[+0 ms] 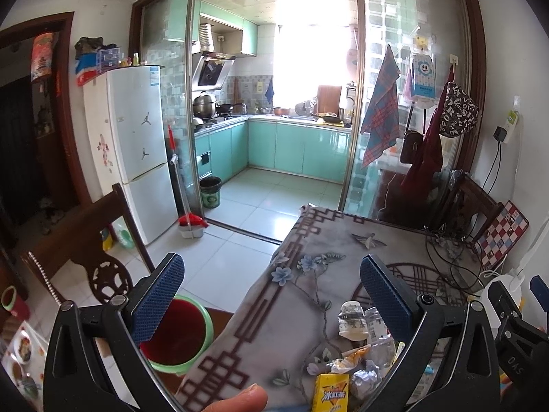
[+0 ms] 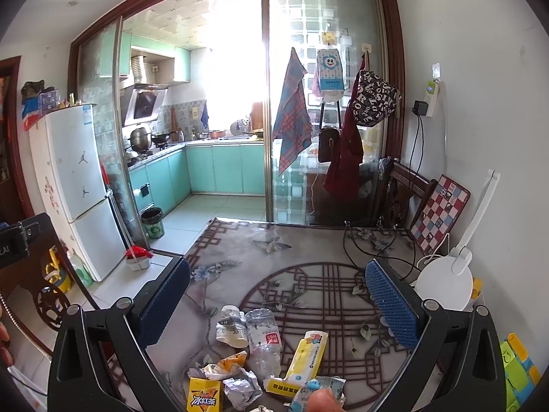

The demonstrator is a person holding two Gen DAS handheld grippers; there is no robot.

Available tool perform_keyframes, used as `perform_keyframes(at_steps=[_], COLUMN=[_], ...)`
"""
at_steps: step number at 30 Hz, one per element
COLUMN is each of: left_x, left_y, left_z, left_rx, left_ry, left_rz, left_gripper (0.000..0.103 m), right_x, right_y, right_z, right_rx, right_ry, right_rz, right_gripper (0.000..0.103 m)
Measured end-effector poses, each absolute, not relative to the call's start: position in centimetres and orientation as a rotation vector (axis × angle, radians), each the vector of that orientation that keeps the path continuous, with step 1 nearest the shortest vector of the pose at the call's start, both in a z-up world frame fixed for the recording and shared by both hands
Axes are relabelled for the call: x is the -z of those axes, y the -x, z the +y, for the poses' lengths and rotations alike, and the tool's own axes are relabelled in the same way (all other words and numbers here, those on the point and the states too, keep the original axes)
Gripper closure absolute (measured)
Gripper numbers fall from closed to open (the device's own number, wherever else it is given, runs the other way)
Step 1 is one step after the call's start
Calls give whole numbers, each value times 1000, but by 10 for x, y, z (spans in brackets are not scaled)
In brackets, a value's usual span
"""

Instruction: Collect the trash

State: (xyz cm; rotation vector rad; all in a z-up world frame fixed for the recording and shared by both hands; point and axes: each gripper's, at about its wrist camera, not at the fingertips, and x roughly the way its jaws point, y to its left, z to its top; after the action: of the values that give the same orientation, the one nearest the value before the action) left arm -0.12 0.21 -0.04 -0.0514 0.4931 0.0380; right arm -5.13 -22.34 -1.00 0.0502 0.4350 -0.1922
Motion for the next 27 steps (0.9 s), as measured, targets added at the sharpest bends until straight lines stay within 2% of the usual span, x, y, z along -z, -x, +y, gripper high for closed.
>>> perform_keyframes(at_steps=[27], left_x=[8], left_y=[-8], left_z=[-4], left_rx=[-40], left_ry=[41], left_rz=[522], left_gripper=[0], right_x=[25], right_y=[44], right_z=[-232], right_rx=[196], right_ry=[-55], right_rz=[453], right_gripper=[0])
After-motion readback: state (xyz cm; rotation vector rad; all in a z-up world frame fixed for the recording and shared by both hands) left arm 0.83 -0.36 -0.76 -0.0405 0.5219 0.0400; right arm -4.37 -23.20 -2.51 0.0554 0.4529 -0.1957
